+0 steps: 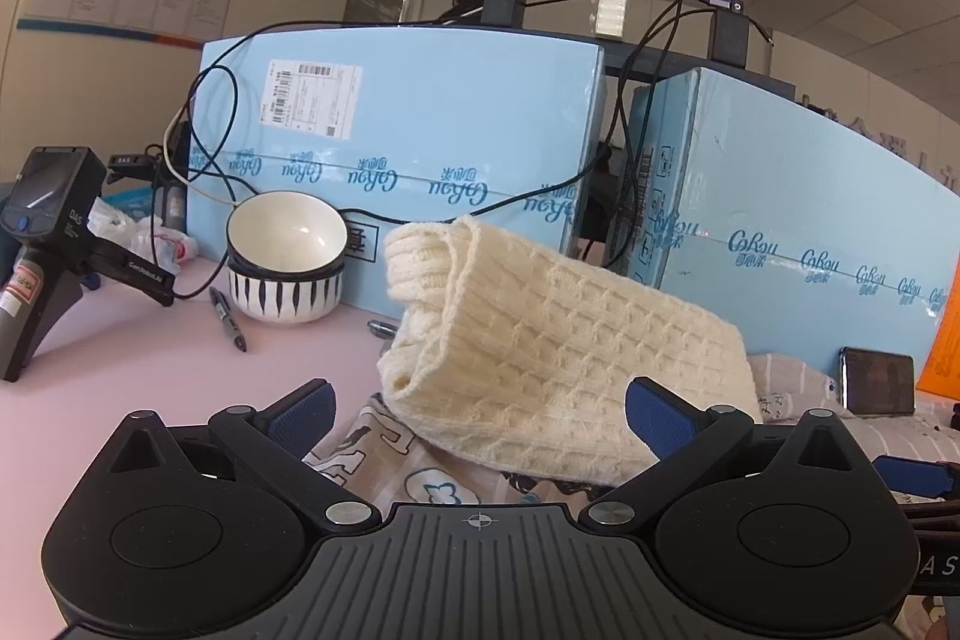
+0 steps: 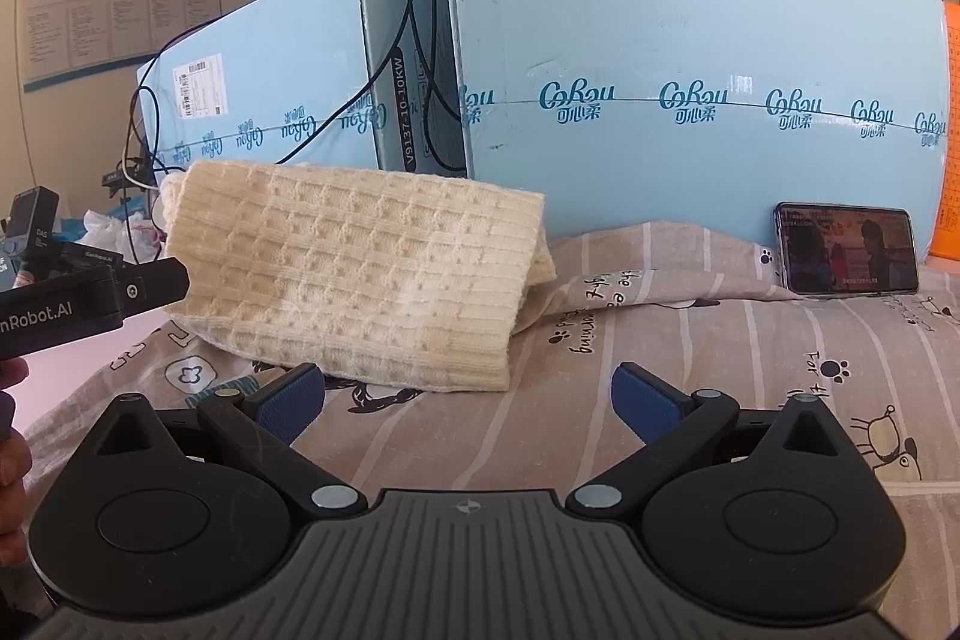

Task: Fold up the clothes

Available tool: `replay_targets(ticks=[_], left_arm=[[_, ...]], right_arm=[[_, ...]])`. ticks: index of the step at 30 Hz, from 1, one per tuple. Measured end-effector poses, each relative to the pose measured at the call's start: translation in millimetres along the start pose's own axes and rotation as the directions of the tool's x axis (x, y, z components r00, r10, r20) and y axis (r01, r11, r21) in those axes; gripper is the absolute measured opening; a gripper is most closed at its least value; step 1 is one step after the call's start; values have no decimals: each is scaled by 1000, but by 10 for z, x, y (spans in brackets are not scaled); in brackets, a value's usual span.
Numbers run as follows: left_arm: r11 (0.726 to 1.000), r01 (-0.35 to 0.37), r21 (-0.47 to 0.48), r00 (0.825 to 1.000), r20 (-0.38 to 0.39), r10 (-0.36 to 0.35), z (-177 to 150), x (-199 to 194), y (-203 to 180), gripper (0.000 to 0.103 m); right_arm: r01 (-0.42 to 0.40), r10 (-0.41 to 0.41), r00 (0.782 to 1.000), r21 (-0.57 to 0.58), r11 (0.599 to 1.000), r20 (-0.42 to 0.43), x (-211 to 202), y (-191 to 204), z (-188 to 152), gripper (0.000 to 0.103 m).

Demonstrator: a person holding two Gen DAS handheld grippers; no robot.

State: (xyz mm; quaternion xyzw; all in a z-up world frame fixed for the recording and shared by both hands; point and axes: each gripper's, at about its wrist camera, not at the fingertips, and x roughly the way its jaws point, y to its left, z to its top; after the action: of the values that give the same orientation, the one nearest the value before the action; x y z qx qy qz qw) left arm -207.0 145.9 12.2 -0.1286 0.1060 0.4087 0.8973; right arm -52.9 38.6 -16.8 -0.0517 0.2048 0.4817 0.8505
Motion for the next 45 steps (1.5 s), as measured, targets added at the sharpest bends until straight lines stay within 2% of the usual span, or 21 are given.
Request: replay_targets(ticks=[21,45], left_arm=[[1000,1,4,1000,8,-1,1,-15,-6,103],[1000,-7,12,1000,7,7,-8,-9,-18,103]], right_arm=[[-13,13,1000,-1,1000,5,-19,9,-1,103],[13,-13,1000,-6,1000,5,-9,-2,-5,103]])
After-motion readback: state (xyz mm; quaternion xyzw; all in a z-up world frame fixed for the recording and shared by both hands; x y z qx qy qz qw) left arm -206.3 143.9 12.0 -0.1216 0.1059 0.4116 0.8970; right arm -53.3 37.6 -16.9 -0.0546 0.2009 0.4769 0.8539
